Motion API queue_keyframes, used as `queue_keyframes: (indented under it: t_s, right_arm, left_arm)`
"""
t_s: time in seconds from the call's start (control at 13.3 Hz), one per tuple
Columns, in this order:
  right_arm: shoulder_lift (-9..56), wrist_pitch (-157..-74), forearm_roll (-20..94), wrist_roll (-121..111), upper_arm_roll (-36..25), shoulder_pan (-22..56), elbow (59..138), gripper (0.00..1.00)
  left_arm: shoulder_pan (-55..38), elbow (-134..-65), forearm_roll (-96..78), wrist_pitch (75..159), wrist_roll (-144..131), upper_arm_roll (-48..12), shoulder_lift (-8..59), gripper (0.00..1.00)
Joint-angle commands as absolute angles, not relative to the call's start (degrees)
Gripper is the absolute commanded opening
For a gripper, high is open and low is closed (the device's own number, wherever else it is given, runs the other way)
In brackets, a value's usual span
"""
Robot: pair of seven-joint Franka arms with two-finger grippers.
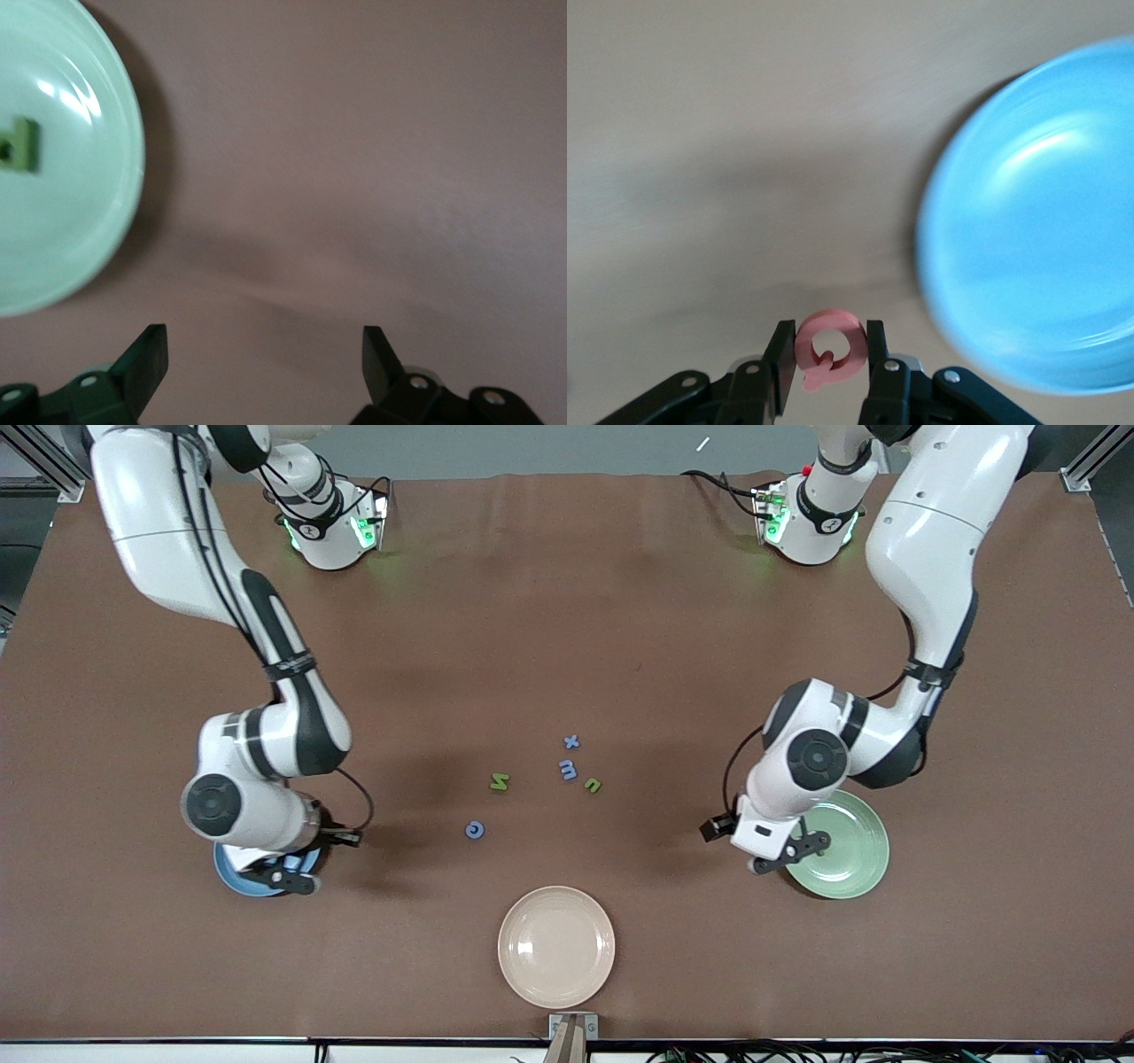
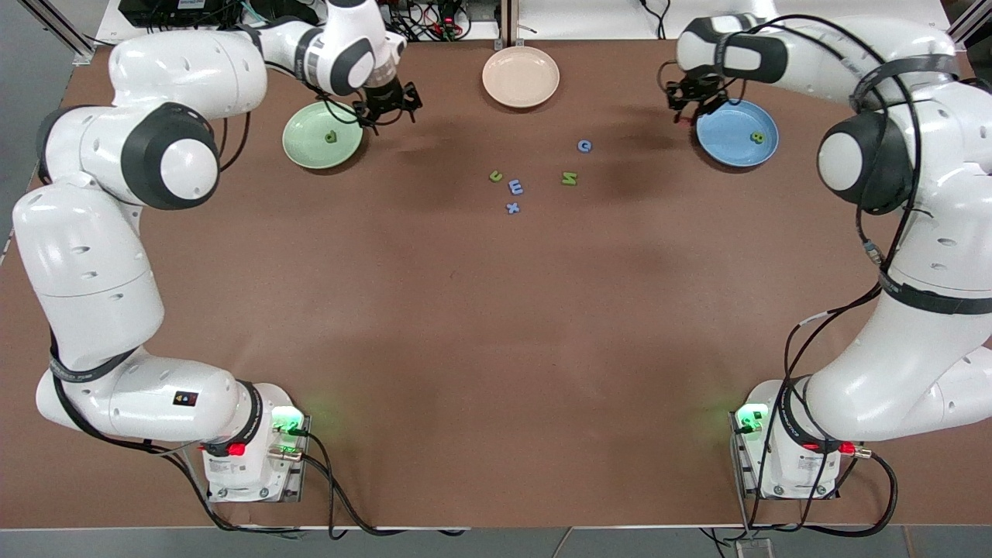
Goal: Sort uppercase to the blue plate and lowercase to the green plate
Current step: 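Drop the pink Q on the blue plate while the left gripper reaches green u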
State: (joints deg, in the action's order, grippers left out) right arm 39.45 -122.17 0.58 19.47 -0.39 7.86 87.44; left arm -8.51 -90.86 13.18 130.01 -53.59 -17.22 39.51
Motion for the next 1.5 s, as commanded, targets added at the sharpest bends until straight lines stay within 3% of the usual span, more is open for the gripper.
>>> queue_keyframes:
  t_s: [0.0,0.08,0.3,0.38,0.53,0.83,1.13,1.43]
  right_arm:
    - [38.8,-122.4,-2.9,15.1,0.4,3.7,89.2,0.13]
    - [38.9,-122.5,-3.0,14.5,0.4,2.7,89.3,0.25]
    - [39.6,-123.8,-3.0,14.6,0.4,2.1,89.6,0.90]
    - [39.6,-123.8,-3.0,14.5,0.4,2.1,89.6,0.97]
    - [39.5,-123.1,-2.3,16.0,1.0,3.4,89.6,0.99]
    - [39.4,-123.7,-1.2,38.0,1.3,14.7,88.8,0.99]
    - [39.5,-128.2,6.0,46.9,1.2,24.0,89.9,0.99]
    - [40.3,-135.1,6.4,54.9,1.2,30.4,92.8,0.99]
  left_arm:
    - [-13.3,-89.4,13.2,128.8,-63.4,-17.0,40.2,0.93]
    - [-14.6,-89.4,13.2,129.1,-66.4,-17.0,40.6,0.92]
    - [-20.3,-86.8,13.4,129.9,-77.0,-17.0,43.2,0.81]
    - [-21.5,-85.6,13.4,129.9,-80.8,-16.9,44.2,0.80]
    - [-23.3,-84.0,13.3,130.0,-86.4,-16.9,45.9,0.74]
    - [-26.7,-80.0,13.3,130.5,-92.8,-16.7,49.3,0.63]
    - [-28.3,-77.7,13.4,132.7,-94.3,-16.1,51.6,0.59]
    - [-28.8,-77.6,13.6,133.1,-94.0,-15.8,52.5,0.55]
